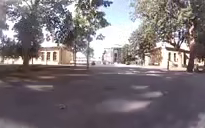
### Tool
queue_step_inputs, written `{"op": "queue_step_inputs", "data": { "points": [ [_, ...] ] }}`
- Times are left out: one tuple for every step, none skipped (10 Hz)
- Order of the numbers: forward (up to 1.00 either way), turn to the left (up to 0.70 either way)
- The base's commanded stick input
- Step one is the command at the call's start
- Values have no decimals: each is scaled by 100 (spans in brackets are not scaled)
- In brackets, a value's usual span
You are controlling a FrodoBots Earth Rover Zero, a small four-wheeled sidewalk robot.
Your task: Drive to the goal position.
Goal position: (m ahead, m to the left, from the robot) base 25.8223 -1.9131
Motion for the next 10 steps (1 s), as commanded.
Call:
{"op": "queue_step_inputs", "data": {
  "points": [
    [100,-33],
    [100,-40],
    [100,-40],
    [100,-40],
    [100,-40],
    [100,-27],
    [100,-5],
    [100,0],
    [100,0],
    [100,0]
  ]
}}
